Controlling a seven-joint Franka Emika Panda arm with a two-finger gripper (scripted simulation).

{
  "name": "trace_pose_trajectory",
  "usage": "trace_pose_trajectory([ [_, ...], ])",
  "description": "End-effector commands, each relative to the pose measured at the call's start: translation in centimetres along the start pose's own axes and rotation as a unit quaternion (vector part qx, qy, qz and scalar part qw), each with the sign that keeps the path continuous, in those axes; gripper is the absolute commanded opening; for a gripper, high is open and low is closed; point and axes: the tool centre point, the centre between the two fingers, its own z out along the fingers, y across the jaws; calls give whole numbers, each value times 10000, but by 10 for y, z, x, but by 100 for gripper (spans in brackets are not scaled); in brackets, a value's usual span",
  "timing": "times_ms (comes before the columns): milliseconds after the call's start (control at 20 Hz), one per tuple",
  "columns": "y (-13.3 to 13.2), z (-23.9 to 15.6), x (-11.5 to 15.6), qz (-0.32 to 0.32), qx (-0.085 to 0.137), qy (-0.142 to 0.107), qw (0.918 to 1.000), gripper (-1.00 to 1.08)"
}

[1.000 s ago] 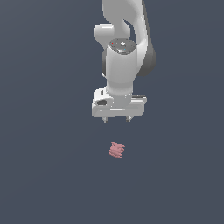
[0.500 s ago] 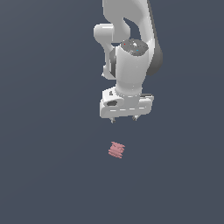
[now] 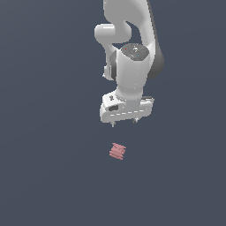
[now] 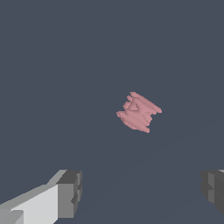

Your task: Pick up the object and move it to a goal position.

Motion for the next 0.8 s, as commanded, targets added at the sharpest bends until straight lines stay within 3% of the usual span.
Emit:
trace_pose_trajectory([
  [0,1,4,2,-187,-1,-18,9998,100],
  [350,6,20,12,-961,10,-85,9953,100],
  [750,12,42,24,-2008,57,-164,9795,100],
])
